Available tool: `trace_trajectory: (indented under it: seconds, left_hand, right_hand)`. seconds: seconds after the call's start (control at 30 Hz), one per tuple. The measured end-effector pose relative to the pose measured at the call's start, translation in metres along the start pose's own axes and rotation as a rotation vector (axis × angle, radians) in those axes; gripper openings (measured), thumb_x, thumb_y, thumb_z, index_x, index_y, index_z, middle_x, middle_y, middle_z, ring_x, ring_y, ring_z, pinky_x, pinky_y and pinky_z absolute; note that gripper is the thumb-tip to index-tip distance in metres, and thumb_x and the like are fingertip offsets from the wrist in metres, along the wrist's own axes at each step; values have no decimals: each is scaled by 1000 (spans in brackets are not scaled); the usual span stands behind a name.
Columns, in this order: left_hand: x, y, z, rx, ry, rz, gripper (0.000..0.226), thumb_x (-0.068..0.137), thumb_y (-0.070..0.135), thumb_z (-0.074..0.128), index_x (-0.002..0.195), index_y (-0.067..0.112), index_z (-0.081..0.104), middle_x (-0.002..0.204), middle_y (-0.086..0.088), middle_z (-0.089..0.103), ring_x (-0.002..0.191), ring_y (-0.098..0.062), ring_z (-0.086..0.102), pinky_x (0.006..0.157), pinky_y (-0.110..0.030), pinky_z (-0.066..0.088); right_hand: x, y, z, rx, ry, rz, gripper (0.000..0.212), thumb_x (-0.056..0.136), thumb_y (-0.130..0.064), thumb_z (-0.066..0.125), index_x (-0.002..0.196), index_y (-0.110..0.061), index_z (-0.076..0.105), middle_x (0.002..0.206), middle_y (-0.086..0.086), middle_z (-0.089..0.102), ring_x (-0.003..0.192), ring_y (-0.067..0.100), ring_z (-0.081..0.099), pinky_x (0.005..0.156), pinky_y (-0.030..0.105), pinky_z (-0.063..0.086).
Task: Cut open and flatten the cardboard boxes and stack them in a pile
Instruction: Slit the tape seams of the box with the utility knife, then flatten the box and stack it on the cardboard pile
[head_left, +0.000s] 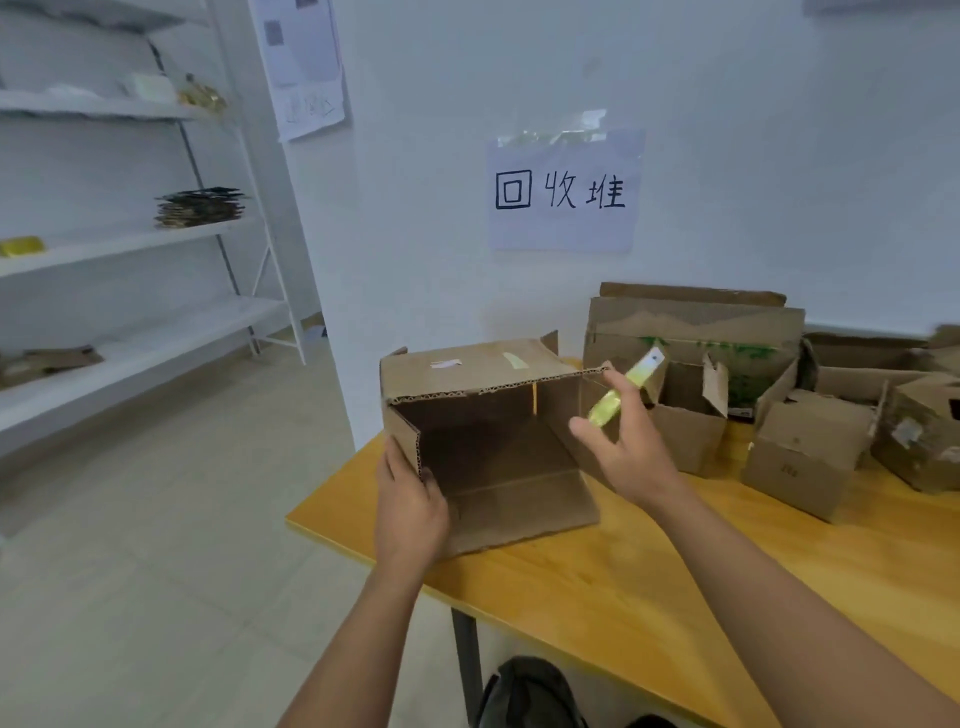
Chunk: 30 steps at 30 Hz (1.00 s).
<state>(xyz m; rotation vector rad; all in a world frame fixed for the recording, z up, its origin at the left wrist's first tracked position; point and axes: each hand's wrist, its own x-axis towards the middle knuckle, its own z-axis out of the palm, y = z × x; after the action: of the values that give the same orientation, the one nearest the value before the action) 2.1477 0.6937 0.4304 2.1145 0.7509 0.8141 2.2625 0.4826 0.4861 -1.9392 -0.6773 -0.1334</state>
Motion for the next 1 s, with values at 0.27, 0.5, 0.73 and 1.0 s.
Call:
trace_trajectory:
  seconds: [0.27,0.5,0.73,1.0]
  left_hand:
    - [-22,9,13,-14,-24,-20,67,98,14,41,156,17,8,154,-13,27,128,-38,45,97,-50,45]
    - [-40,10,14,-78,-112,-30,78,93,7,48,157,23,5,152,-15,28,126,-41,44,96,-50,43]
    - [-25,3,-8,-355,-160,1,61,97,23,39,155,33,23,150,8,33,133,-9,33,109,-37,31]
    - [57,8,-33,-431,-80,-330,64,98,59,33,153,26,28,158,3,31,141,-25,35,114,-52,32]
  right_hand:
    - [-81,44,-32,-270,-220,496,50,106,-19,37,152,-32,24,125,7,63,95,23,64,71,35,49]
    - [-96,53,-49,-765,-381,573,42,102,-43,44,141,-26,39,123,7,59,106,25,59,83,36,52]
    - [-34,6,-65,-427,220,121,15,99,-26,48,99,-17,61,92,0,62,85,17,57,72,37,50]
    - [86,-49,-28,-465,-174,208,47,103,-37,47,142,-11,47,140,6,54,125,24,51,99,34,40]
